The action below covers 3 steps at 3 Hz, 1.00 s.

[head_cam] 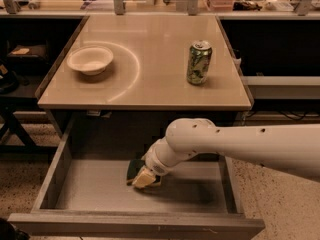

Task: Pick sponge from top drawer and place on counter

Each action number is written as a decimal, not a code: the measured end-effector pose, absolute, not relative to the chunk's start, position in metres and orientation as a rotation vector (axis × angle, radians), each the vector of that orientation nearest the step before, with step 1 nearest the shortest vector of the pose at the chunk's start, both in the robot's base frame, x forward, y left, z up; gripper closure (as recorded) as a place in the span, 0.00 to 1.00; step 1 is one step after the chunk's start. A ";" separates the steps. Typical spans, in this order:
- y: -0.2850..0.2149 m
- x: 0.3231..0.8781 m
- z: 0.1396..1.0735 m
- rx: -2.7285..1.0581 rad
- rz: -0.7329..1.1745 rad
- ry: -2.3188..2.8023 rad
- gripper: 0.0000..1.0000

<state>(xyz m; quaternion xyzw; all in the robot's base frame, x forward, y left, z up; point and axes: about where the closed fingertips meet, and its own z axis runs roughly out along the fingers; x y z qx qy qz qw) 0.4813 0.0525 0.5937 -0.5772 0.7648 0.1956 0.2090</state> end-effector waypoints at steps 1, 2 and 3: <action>0.053 0.481 0.594 -1.606 0.544 2.128 0.65; 0.051 0.481 0.609 -1.608 0.578 2.115 0.88; 0.040 0.477 0.643 -1.571 0.630 2.127 1.00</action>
Offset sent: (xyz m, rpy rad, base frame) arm 0.0008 -0.0068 0.0406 0.0564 0.0265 0.0245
